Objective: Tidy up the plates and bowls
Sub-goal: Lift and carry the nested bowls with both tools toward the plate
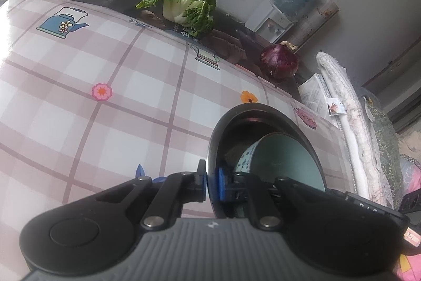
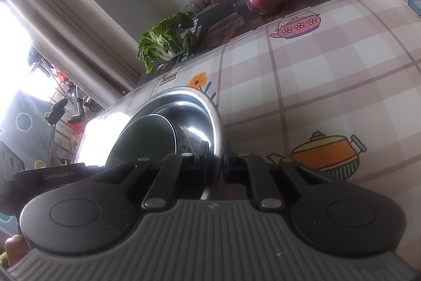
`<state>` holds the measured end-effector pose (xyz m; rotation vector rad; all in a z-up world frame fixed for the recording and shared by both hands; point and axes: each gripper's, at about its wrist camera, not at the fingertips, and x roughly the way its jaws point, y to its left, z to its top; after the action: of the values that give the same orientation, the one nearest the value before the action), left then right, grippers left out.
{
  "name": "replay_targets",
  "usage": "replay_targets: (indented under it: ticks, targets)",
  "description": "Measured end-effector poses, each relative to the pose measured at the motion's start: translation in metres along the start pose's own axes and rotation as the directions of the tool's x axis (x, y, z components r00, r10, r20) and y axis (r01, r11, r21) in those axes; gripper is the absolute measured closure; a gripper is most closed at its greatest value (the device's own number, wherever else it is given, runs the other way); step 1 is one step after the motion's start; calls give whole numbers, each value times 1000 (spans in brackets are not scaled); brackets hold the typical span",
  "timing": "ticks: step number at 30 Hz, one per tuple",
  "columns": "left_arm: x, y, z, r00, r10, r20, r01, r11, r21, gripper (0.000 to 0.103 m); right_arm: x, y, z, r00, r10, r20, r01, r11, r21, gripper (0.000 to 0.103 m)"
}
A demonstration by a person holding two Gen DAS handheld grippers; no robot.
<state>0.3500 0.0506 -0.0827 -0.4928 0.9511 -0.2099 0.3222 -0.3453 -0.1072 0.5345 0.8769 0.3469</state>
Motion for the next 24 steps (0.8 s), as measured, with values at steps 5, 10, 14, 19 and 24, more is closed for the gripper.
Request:
replay_targets:
  ticks: [5,10,14,19,24]
  targets:
    - [-2,-1,2,1000,-6,12,6,1000,0,95,-1,-1,-1,1000,10,3,-10,1000,5,94]
    - [-6,-2,3,1000,-13,25,13,1000,-1,95,-3,1,1,1000,17,13,-17,1000,3,94]
    - [-8,-2,5,999,-20,33,20,1000,-2,95,-6,4,2,1000,19,24,-19,1000,-5,94]
    - [-13,-4,7,999,-30,43,30,1000,-4,95,-12,8,3,999,21,36,-20,1000,-16,94]
    - [-21,-8,8,998,-40,56,40,999,-1,95,-19,10,5,998,28,48,-27,1000,-13,94]
